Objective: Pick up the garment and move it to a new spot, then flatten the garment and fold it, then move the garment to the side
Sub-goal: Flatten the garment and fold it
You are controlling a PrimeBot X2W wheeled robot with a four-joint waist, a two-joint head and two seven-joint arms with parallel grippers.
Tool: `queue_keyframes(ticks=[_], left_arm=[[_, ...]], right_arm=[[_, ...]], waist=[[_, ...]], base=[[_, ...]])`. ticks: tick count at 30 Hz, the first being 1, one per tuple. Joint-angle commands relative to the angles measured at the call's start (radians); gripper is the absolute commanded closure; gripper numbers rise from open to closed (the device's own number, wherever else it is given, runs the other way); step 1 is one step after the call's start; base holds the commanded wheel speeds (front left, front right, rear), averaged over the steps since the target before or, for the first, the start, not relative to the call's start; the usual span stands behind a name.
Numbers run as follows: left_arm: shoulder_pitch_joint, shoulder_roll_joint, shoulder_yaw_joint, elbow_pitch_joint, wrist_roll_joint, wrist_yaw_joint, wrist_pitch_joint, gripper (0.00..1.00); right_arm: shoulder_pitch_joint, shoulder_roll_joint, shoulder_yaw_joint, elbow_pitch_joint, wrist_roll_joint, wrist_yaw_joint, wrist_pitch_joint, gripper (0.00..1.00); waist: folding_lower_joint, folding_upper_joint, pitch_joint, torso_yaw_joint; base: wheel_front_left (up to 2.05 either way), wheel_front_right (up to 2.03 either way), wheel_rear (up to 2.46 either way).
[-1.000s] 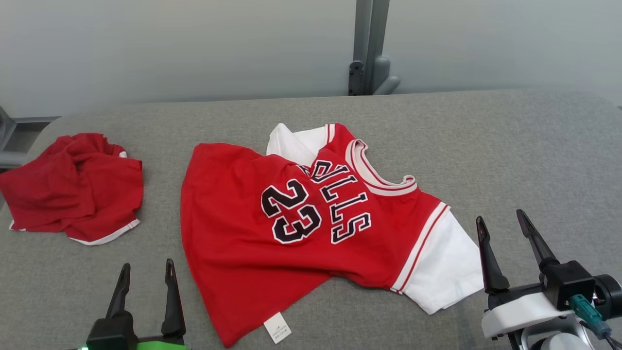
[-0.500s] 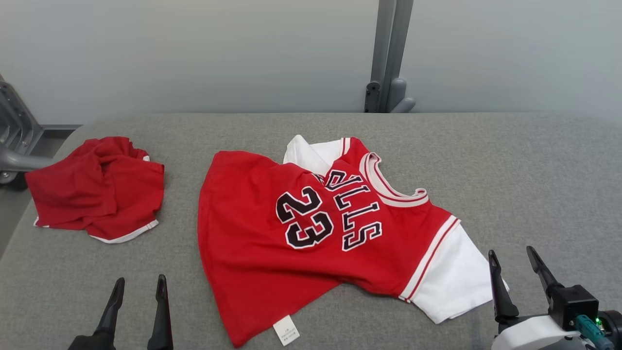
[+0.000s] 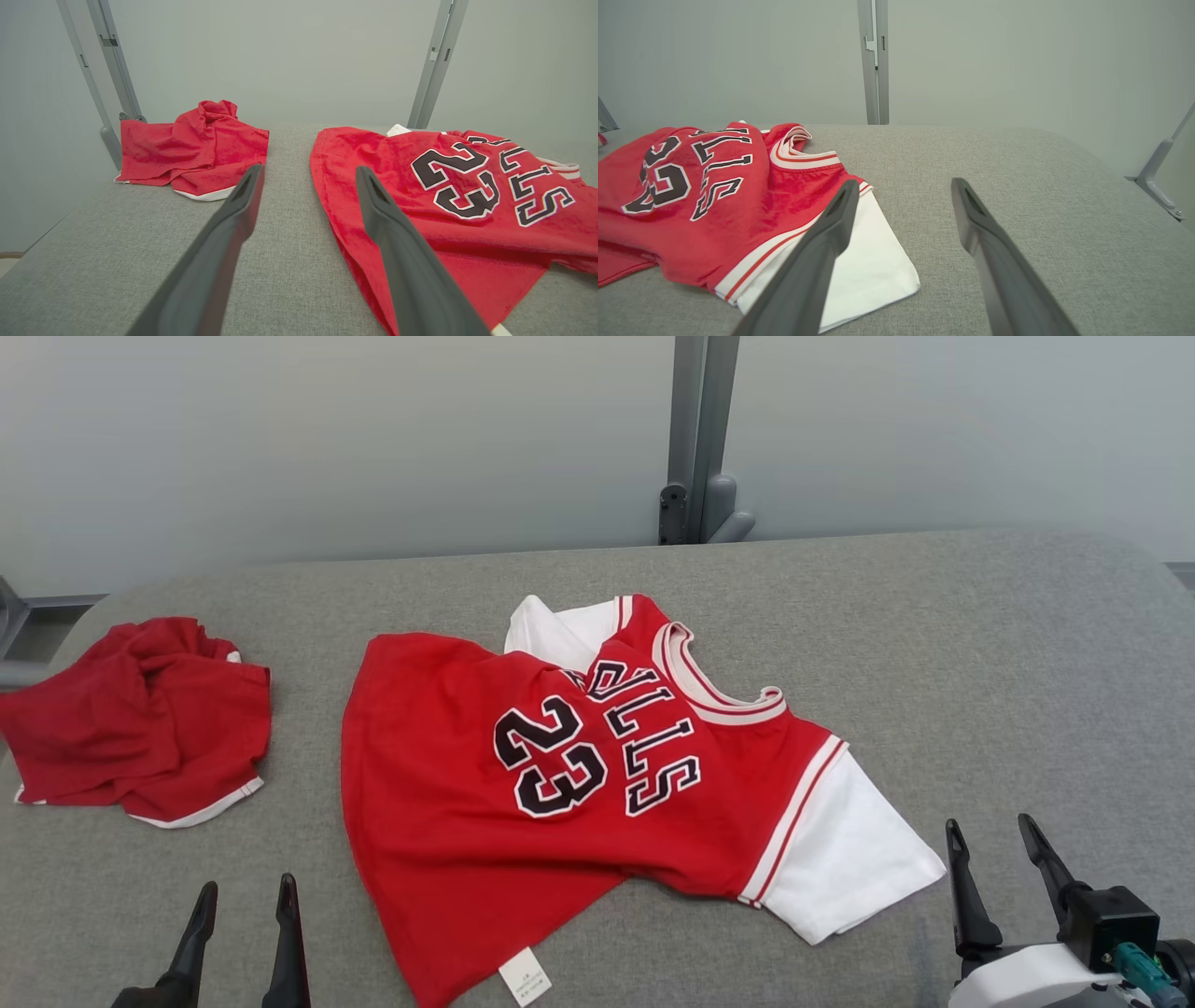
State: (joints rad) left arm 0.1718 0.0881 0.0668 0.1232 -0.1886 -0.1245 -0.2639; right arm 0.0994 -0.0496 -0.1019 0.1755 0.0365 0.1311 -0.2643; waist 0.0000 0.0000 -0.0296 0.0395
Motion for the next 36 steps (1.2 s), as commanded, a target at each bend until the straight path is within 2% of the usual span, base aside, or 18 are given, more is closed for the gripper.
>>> queue_keyframes(ticks=[1, 16, 19, 24, 28, 34, 36], left_arm=[[-0.014, -0.003, 0.008, 0.000, 0.007, -0.006, -0.001, 0.00], [-0.012, -0.003, 0.006, 0.011, 0.017, -0.007, -0.001, 0.00], [-0.011, -0.007, 0.018, 0.019, 0.005, -0.007, -0.001, 0.00], [-0.016, 0.000, 0.003, 0.101, -0.004, -0.007, 0.007, 0.00], [-0.048, -0.004, -0.012, 0.103, -0.053, -0.007, 0.149, 0.00], [-0.017, -0.012, -0.061, -0.002, -0.161, -0.007, 0.460, 0.00], [-0.008, -0.017, -0.069, -0.037, -0.192, 0.000, 0.530, 0.00]], right_arm=[[-0.006, -0.002, 0.000, 0.001, -0.001, -0.001, 0.000, 0.00], [-0.024, -0.002, 0.006, 0.008, 0.004, -0.001, 0.000, 0.00], [-0.040, -0.002, 0.014, 0.006, 0.061, -0.001, 0.000, 0.00], [-0.092, -0.022, 0.053, 0.021, 0.038, -0.001, 0.008, 0.00], [-0.153, -0.108, 0.120, 0.030, 0.059, -0.001, 0.137, 0.00], [-0.176, -0.212, 0.165, 0.009, 0.152, -0.001, 0.398, 0.00], [-0.175, -0.225, 0.174, 0.009, 0.173, -0.001, 0.462, 0.00]], waist=[[0.0000, 0.0000, 0.004, -0.009], [0.0000, 0.0000, 0.013, -0.020], [0.0000, 0.0000, 0.017, -0.026], [0.0000, 0.0000, 0.024, -0.037], [0.0000, 0.0000, 0.044, -0.036], [0.0000, 0.0000, 0.091, -0.030], [0.0000, 0.0000, 0.111, -0.030]], base=[[0.00, 0.00, 0.00], [0.00, 0.00, 0.00], [0.00, 0.00, 0.00], [0.00, 0.00, 0.00], [0.00, 0.00, 0.00], [0.00, 0.00, 0.00], [0.00, 0.00, 0.00]])
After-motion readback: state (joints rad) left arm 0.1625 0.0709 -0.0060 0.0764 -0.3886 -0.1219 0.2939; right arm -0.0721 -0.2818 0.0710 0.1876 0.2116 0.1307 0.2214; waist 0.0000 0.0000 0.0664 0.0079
